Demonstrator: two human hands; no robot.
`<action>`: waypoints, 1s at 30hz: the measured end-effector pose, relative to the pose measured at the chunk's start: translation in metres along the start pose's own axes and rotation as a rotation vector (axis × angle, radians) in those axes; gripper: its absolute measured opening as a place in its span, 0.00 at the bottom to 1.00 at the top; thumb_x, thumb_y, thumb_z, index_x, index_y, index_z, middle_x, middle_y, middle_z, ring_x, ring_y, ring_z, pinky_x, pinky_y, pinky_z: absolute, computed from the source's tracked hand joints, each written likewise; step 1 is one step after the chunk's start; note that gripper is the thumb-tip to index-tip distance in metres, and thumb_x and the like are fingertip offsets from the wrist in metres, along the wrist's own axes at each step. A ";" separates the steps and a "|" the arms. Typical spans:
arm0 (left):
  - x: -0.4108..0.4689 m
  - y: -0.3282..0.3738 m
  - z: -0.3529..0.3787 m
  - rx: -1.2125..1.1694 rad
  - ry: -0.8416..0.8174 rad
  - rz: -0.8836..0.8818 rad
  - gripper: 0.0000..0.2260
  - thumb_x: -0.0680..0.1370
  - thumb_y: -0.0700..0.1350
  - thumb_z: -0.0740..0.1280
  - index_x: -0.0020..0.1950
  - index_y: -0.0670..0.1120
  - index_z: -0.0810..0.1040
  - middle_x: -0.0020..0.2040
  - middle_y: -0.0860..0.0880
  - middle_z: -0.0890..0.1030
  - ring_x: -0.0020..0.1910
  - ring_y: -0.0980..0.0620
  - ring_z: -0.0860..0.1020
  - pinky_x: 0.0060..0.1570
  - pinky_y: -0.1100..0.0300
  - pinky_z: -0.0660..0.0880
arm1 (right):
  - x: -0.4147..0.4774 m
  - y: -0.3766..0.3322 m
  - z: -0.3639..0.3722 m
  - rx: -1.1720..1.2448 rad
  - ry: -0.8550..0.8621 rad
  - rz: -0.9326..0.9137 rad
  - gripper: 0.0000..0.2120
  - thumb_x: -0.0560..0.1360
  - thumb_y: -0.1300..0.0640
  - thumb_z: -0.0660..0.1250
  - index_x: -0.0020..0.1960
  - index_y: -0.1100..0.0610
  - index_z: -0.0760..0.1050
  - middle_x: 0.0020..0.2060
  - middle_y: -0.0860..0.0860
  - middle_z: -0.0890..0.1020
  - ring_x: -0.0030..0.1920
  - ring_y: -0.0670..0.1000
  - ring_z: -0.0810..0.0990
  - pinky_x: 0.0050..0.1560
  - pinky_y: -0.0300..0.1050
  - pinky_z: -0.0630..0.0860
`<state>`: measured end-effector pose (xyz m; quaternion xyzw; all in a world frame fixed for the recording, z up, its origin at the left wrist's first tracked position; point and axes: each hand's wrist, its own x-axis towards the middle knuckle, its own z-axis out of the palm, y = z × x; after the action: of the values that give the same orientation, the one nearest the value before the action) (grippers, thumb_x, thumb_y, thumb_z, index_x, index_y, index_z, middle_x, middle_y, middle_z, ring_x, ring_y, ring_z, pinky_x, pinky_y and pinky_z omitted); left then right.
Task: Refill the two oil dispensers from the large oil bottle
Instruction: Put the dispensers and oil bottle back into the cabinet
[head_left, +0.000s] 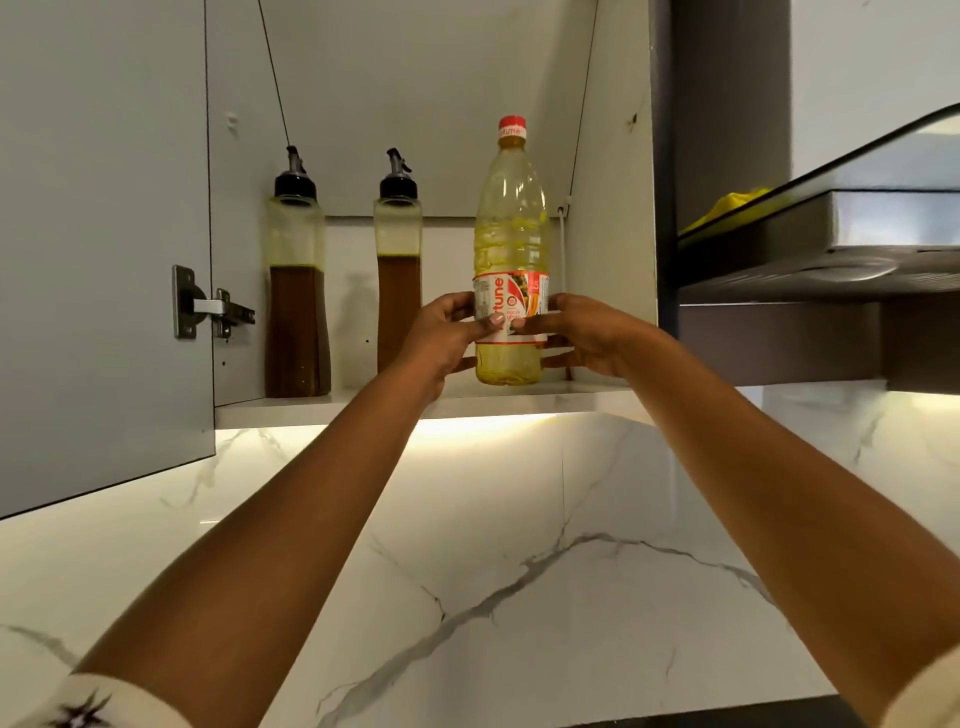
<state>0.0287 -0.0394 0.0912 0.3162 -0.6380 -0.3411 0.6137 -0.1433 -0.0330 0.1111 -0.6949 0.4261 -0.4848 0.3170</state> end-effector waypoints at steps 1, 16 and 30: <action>0.002 -0.004 0.001 0.000 0.000 -0.017 0.24 0.73 0.41 0.73 0.68 0.45 0.73 0.65 0.47 0.78 0.61 0.47 0.77 0.56 0.45 0.77 | 0.003 0.002 -0.001 -0.014 -0.008 0.015 0.19 0.72 0.55 0.71 0.60 0.53 0.69 0.53 0.51 0.79 0.54 0.53 0.78 0.52 0.50 0.77; 0.035 -0.020 0.011 0.097 0.027 -0.110 0.25 0.74 0.39 0.72 0.70 0.43 0.70 0.66 0.45 0.77 0.63 0.44 0.75 0.54 0.42 0.75 | 0.047 0.023 -0.001 -0.063 -0.056 0.100 0.26 0.72 0.61 0.71 0.66 0.55 0.65 0.60 0.54 0.75 0.59 0.55 0.74 0.57 0.53 0.74; 0.058 -0.030 0.014 0.170 0.052 -0.135 0.26 0.73 0.39 0.73 0.70 0.43 0.70 0.66 0.45 0.76 0.64 0.44 0.75 0.50 0.44 0.75 | 0.077 0.038 -0.002 -0.064 -0.088 0.159 0.32 0.70 0.65 0.72 0.68 0.53 0.60 0.63 0.54 0.72 0.66 0.58 0.69 0.60 0.59 0.72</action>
<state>0.0114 -0.1036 0.0991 0.4181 -0.6257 -0.3180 0.5767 -0.1427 -0.1189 0.1105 -0.6894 0.4808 -0.4132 0.3504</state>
